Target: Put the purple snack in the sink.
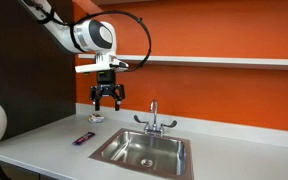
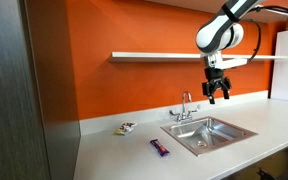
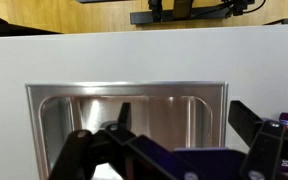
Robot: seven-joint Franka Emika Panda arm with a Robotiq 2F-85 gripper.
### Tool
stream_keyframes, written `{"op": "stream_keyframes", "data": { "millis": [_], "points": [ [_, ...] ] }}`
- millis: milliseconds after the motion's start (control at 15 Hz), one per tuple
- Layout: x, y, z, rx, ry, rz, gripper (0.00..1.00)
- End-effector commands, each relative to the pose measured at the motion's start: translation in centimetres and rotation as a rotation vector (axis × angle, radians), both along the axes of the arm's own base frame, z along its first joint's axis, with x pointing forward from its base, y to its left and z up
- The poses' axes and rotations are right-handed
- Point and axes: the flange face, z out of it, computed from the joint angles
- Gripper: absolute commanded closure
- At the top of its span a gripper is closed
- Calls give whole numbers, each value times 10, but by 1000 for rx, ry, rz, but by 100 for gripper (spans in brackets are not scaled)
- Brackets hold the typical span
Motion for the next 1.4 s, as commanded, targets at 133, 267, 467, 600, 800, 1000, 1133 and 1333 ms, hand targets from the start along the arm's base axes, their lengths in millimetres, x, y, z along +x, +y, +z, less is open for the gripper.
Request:
{"op": "stream_keyframes", "data": {
  "millis": [133,267,467,600,800,1000,1133,1333],
  "points": [
    [7,10,-4,6,-2,26,0],
    [13,24,-8,6,-1,57,0],
    [24,55,-20,10,-1,127,0],
    [31,78,-30,11,4,173,0],
    [41,112,-43,23,10,242,0],
    [54,138,-57,50,8,276,0],
    [65,147,-67,69,-4,276,0],
    [84,156,-83,90,-14,261,0]
  ]
}}
